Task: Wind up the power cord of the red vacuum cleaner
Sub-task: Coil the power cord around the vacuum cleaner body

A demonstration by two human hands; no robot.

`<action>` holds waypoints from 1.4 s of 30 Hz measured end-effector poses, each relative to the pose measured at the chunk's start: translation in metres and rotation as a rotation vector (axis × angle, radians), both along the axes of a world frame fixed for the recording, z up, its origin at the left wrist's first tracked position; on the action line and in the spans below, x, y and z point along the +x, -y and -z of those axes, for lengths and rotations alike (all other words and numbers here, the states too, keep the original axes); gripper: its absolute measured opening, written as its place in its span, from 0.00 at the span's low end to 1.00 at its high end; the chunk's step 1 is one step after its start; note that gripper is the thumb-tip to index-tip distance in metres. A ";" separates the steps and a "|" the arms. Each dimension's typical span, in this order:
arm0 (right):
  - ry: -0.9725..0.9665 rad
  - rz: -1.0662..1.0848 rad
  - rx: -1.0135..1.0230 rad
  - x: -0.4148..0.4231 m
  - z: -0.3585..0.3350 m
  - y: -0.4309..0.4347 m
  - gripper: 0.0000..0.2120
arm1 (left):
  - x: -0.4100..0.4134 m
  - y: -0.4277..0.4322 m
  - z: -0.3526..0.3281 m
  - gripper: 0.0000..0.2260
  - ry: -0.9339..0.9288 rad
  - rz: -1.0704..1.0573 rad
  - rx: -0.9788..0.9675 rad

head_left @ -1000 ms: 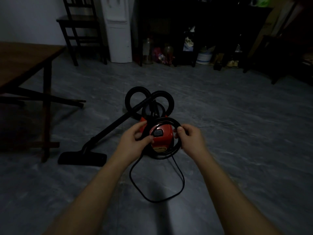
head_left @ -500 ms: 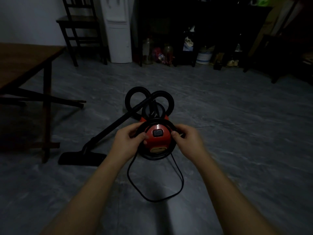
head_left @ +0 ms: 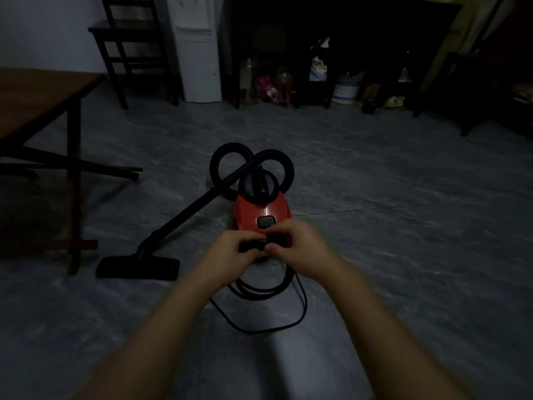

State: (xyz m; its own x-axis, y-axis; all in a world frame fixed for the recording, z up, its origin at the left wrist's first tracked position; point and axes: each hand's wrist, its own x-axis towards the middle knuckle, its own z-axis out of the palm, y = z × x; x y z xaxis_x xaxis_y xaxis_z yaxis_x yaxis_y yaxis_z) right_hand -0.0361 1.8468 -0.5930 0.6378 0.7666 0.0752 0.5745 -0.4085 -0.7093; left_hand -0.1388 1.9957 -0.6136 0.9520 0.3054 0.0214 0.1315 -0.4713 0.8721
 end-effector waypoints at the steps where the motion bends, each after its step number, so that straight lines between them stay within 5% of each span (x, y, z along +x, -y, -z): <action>1: -0.008 -0.003 -0.035 0.000 0.000 0.001 0.14 | 0.000 0.001 -0.001 0.15 0.007 -0.016 -0.012; 9: -0.114 0.000 -0.037 0.001 -0.004 0.003 0.12 | 0.001 0.000 -0.006 0.13 0.081 -0.157 -0.172; 18: -0.109 -0.001 -0.090 0.000 -0.004 0.005 0.08 | 0.001 0.002 -0.004 0.10 0.101 -0.104 -0.041; 26: -0.209 0.084 0.069 0.001 -0.004 0.003 0.08 | -0.001 -0.008 -0.012 0.12 0.118 -0.187 -0.106; 42: -0.325 0.034 0.000 0.010 -0.004 0.008 0.07 | 0.002 -0.004 -0.013 0.15 0.131 -0.144 -0.060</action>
State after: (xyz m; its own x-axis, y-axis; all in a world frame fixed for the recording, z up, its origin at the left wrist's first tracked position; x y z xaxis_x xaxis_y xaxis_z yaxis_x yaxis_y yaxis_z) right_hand -0.0259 1.8391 -0.5887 0.6537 0.7443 -0.1366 0.3044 -0.4239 -0.8530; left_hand -0.1370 1.9994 -0.6007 0.8889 0.4422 0.1198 0.0775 -0.4029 0.9119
